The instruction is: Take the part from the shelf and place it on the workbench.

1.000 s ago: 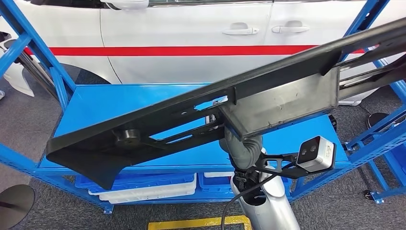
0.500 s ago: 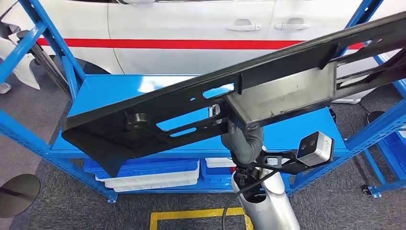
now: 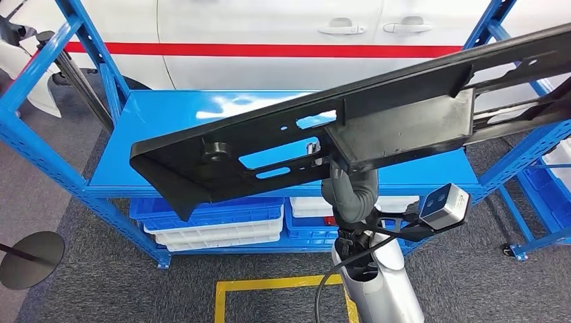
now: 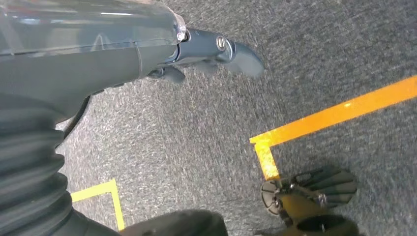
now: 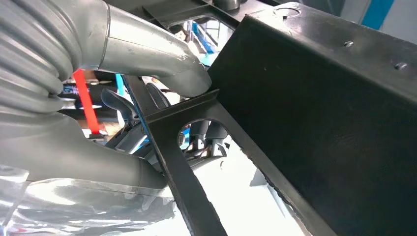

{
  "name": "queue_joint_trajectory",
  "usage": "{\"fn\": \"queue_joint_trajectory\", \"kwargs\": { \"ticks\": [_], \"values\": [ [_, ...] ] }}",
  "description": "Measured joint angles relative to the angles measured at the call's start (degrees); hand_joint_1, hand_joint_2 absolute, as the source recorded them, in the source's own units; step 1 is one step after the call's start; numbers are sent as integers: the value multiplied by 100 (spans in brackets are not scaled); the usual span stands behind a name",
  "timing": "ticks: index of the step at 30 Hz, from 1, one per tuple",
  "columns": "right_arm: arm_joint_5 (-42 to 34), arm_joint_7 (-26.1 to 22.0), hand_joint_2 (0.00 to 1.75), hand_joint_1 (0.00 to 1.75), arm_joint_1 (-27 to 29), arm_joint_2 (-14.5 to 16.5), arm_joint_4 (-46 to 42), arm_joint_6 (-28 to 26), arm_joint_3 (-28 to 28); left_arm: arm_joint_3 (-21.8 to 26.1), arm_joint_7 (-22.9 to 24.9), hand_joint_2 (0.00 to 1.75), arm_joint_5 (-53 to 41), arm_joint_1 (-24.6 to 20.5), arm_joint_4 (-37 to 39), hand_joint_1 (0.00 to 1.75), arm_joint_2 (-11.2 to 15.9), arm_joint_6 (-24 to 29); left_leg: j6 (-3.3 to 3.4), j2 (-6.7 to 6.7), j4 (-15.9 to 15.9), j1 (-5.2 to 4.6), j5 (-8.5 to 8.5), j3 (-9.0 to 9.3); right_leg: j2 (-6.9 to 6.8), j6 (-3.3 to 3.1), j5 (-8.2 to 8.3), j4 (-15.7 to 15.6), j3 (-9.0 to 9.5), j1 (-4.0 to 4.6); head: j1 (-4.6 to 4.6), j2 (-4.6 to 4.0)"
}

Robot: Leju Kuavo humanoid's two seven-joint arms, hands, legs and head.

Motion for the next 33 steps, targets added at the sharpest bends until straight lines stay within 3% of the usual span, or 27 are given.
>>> {"fn": "queue_joint_trajectory", "kwargs": {
  "ticks": [2,3,5,6,7,8,9,10,11,13,15,17,19,21,22,23,24,26,28,29,31,33],
  "values": [
    [27,-26,175,175,12,1,17,-5,-18,-1,-23,175,-5,6,2,0,2,-24,-60,-5,77,-3,-116,-65,-23,-38,141,-73,-68,-38,-1,0],
    [58,-48,175,175,23,2,27,-16,-26,-1,-36,175,-11,4,3,0,3,-41,-91,-8,261,-1,-324,-135,-36,-53,212,-107,-122,-66,-1,0],
    [144,-116,175,175,65,5,51,-51,-63,-2,-50,175,-28,-13,4,0,4,-72,-161,-4,919,43,-855,-319,-53,-69,324,-112,-258,-87,-3,0],
    [189,-157,175,175,95,4,66,-67,-91,-5,-50,175,-39,-20,4,0,5,-82,-200,-3,1286,71,-1000,-392,-62,-59,376,-102,-335,-96,-2,0],
    [223,-195,175,175,125,4,85,-72,-120,-9,-50,175,-47,-23,4,0,5,-87,-235,-2,1545,97,-1004,-415,-71,-45,424,-84,-409,-106,-2,0],
    [243,-227,175,175,151,3,105,-68,-144,-15,-50,175,-53,-22,4,0,6,-89,-270,0,1628,125,-883,-353,-78,-23,466,-56,-488,-122,-1,0],
    [250,-250,175,175,171,3,125,-59,-164,-19,-50,175,-56,-15,4,0,6,-90,-300,2,1503,153,-708,-192,-80,2,499,-16,-566,-142,-2,0],
    [252,-266,175,175,182,3,142,-50,-183,-22,-50,175,-57,-6,4,0,5,-91,-330,5,1173,182,-592,64,-79,31,522,37,-639,-158,-2,0],
    [251,-276,175,175,189,4,153,-43,-204,-25,-50,175,-57,3,4,0,4,-92,-352,4,771,191,-578,359,-73,66,538,95,-708,-166,-3,0],
    [250,-289,175,175,189,5,161,-38,-242,-30,-54,175,-57,14,4,0,0,-92,-305,-7,164,185,-745,736,-64,139,569,190,-802,-153,-2,0],
    [245,-297,175,175,190,5,167,-35,-262,-33,-58,175,-56,23,4,0,-3,-95,-185,-11,33,161,-814,765,-59,221,621,212,-842,-148,-1,0],
    [231,-303,175,175,193,5,172,-27,-283,-35,-59,175,-55,39,4,0,-5,-106,-70,25,15,160,-753,723,-38,290,559,309,-906,-176,-1,0],
    [215,-308,175,175,198,5,174,-23,-310,-35,-60,175,-55,47,4,0,-9,-118,22,80,-1,159,-688,668,-17,334,221,802,-1127,-193,1,0],
    [210,-311,175,175,213,5,177,-23,-339,-36,-65,175,-55,64,4,0,-13,-130,61,143,5,134,-650,606,-11,359,-167,1570,-1440,-193,0,0],
    [209,-311,175,175,226,5,177,-23,-357,-36,-67,175,-57,78,4,0,-14,-136,67,183,10,118,-638,584,-11,359,-249,1817,-1522,-192,0,0],
    [209,-311,175,175,239,5,177,-21,-374,-36,-70,175,-62,91,4,0,-14,-142,69,228,16,102,-631,571,-14,345,-216,1839,-1489,-188,-1,0],
    [208,-311,175,175,249,5,176,-15,-387,-37,-74,175,-71,100,4,0,-14,-147,69,274,21,86,-627,567,-26,316,-91,1633,-1342,-178,-1,0],
    [208,-311,175,175,258,5,170,8,-402,-42,-80,175,-89,107,4,0,-20,-163,63,366,26,52,-630,575,-205,205,223,824,-859,-110,-1,0],
    [208,-311,175,175,267,10,162,32,-407,-54,-82,175,-98,110,4,0,-30,-181,34,457,34,19,-634,572,-401,101,346,292,-591,-29,-1,0],
    [208,-311,175,175,281,12,160,38,-412,-63,-81,175,-99,112,4,0,-34,-190,12,513,35,8,-635,569,-423,73,335,225,-578,-4,-1,0],
    [208,-312,175,175,317,16,159,40,-432,-83,-81,175,-102,111,4,0,-37,-199,-40,601,38,7,-652,572,-301,31,382,179,-597,-19,0,0],
    [210,-320,175,175,337,23,158,35,-452,-98,-81,175,-115,111,4,0,-39,-203,-96,432,239,24,-817,493,-179,-17,444,112,-593,-69,-1,0]
  ]
}}
